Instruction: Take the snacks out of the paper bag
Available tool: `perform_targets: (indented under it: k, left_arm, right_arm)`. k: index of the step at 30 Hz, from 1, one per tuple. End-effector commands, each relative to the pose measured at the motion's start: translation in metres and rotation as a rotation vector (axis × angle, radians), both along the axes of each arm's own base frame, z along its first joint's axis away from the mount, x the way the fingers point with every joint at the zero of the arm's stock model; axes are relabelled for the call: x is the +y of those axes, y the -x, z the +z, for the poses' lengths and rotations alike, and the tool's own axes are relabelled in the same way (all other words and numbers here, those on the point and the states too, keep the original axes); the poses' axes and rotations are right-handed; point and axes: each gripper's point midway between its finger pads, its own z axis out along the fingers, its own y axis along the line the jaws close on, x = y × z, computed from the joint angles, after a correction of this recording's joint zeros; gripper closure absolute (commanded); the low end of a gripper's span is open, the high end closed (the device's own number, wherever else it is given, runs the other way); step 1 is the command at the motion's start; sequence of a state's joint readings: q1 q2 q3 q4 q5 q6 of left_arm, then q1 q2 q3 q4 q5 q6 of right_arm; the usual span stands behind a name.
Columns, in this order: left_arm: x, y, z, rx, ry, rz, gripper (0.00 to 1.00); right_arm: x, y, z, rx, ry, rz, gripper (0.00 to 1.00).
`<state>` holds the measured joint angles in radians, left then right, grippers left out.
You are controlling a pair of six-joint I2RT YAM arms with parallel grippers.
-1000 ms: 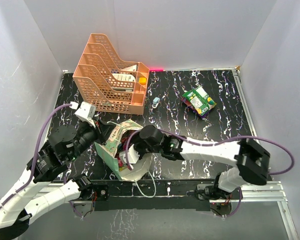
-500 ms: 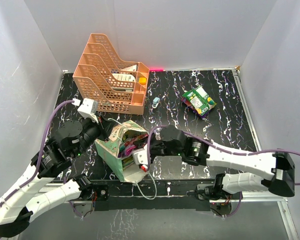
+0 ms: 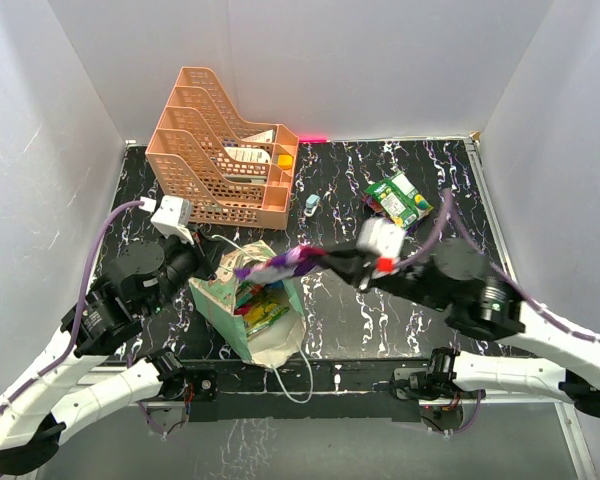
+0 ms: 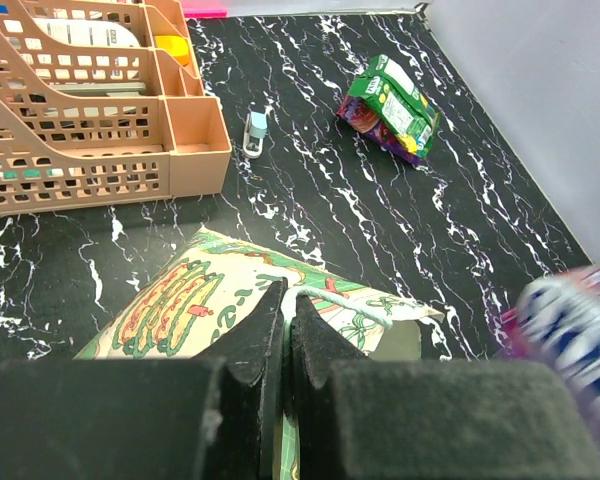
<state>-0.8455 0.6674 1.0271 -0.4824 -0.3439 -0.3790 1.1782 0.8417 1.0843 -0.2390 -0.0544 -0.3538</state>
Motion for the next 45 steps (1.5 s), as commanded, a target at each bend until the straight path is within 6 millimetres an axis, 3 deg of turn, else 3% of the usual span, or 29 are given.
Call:
perform_targets:
  k: [1, 6, 11, 15, 19, 23, 28, 33, 37, 45]
  left_arm:
    - [0.009, -0.001, 0.015, -0.027, 0.023, 0.038, 1.0]
    - [0.008, -0.001, 0.014, -0.025, 0.023, 0.036, 1.0]
    - [0.01, 0.0, 0.015, -0.024, 0.022, 0.04, 1.0]
    - [0.011, 0.0, 0.015, -0.024, 0.024, 0.043, 1.0]
    - [0.007, -0.001, 0.014, -0.022, 0.028, 0.032, 1.0]
    - [0.004, -0.001, 0.014, -0.02, 0.031, 0.023, 1.0]
    - [0.006, 0.0, 0.017, -0.026, 0.032, 0.025, 1.0]
    - [0.006, -0.001, 0.018, -0.029, 0.02, 0.027, 1.0]
    - [0.005, -0.002, 0.018, -0.029, 0.015, 0.023, 1.0]
    - [0.01, 0.001, 0.021, -0.035, 0.02, 0.032, 1.0]
  right_arm:
    - [-0.063, -0.019, 0.07, 0.261, -0.376, -0.261, 0.93]
    - [-0.106, -0.048, 0.065, 0.338, -0.48, -0.524, 0.93]
    - [-0.153, -0.093, 0.026, 0.295, -0.421, -1.015, 0.93]
    - [-0.163, -0.117, -0.012, 0.172, -0.195, -1.293, 0.93]
    - [-0.168, -0.171, -0.054, 0.153, -0.037, -1.394, 0.93]
    - [-0.199, -0.22, -0.093, 0.18, 0.081, -1.538, 0.93]
    - [-0.243, -0.259, -0.104, 0.157, 0.153, -1.697, 0.93]
    - [-0.282, -0.296, -0.114, 0.119, 0.189, -1.744, 0.93]
    - [-0.29, -0.322, -0.124, 0.116, 0.209, -1.749, 0.93]
    - [-0.284, -0.357, -0.148, 0.095, 0.281, -1.76, 0.93]
